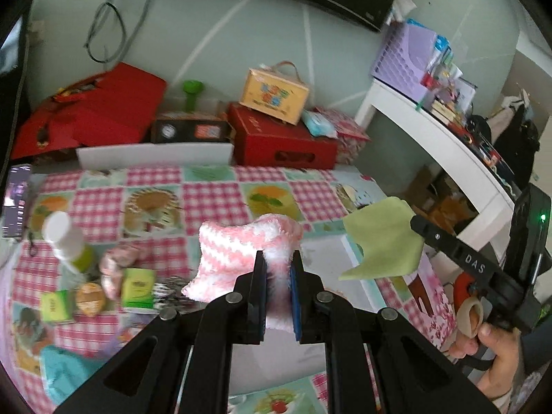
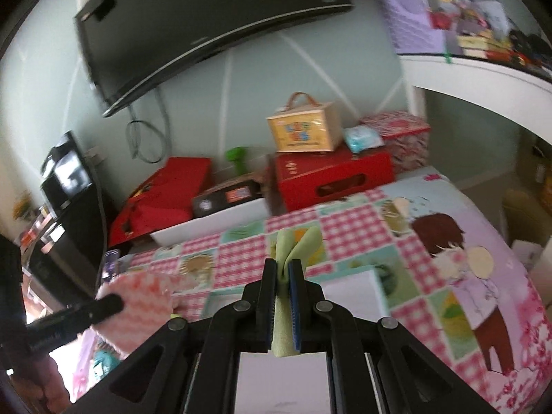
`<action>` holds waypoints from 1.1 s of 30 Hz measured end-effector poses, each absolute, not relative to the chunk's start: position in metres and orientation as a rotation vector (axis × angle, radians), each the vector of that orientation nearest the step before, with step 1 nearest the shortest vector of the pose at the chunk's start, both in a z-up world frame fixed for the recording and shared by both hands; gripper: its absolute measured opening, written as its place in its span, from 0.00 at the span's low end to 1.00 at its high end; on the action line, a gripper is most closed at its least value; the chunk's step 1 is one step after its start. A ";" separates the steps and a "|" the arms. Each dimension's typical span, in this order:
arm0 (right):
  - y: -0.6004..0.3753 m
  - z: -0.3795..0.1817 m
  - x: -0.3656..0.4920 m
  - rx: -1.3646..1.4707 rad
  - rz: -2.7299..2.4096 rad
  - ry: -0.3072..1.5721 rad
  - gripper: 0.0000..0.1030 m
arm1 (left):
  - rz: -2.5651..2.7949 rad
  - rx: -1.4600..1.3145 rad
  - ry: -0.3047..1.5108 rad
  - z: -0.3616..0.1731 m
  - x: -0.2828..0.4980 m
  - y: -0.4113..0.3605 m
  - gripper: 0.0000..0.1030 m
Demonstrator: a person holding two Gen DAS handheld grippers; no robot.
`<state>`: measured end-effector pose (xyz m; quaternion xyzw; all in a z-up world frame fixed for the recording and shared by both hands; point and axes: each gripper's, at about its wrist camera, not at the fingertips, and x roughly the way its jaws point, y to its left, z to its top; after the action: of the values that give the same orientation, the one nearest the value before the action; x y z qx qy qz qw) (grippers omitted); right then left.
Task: Organize soft objects
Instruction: 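Carry pink towel with left tool while right tool carries green cloth to tray, then lower and release pink towel in tray while right tool releases green cloth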
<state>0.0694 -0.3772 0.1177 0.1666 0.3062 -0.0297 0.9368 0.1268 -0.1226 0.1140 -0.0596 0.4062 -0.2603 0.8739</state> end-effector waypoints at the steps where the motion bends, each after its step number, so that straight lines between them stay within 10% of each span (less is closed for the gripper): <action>1: -0.384 0.114 0.070 0.351 -0.074 0.631 0.08 | -0.552 -0.125 0.856 0.109 0.129 -0.127 0.11; 33: -0.333 -0.027 0.143 0.267 -0.131 1.007 0.08 | -0.330 -0.024 1.117 -0.036 0.178 -0.165 0.12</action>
<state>0.1427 -0.3327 -0.0270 0.1275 0.4807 -0.0626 0.8653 0.1781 -0.1645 -0.0357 -0.0114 0.5275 -0.1560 0.8350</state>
